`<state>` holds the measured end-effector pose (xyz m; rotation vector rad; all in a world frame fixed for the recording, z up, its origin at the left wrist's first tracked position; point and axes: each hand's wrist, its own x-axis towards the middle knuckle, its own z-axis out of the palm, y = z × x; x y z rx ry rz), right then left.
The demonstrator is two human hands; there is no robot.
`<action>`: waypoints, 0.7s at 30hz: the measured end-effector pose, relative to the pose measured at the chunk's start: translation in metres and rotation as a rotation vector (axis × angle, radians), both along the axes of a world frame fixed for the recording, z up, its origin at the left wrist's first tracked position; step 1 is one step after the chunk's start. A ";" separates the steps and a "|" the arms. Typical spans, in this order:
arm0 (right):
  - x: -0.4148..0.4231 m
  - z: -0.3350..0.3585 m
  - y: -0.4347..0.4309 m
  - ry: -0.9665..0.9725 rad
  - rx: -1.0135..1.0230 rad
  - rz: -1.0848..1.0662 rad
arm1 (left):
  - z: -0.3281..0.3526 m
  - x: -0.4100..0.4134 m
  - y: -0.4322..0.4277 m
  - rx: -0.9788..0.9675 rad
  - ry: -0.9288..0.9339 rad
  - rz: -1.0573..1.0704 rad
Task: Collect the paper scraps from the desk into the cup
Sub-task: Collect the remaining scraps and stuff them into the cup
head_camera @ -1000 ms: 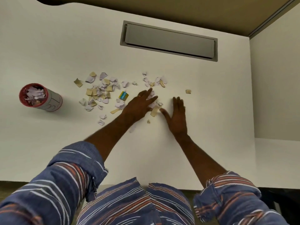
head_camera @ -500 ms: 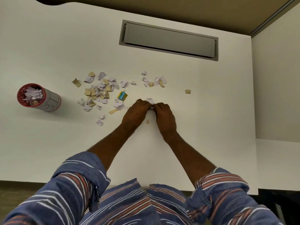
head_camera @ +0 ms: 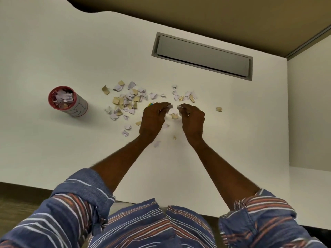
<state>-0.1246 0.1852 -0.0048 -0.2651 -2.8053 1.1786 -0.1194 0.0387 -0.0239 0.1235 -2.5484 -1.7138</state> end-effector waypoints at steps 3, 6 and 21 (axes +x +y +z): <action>-0.011 0.018 -0.032 -0.007 -0.104 -0.004 | 0.014 -0.002 -0.018 0.133 -0.007 0.106; -0.021 0.035 -0.070 -0.030 -0.207 0.037 | 0.029 -0.004 -0.044 0.144 0.052 0.213; -0.033 0.067 -0.299 -0.011 -0.113 0.484 | 0.057 0.025 -0.261 -0.032 0.036 0.553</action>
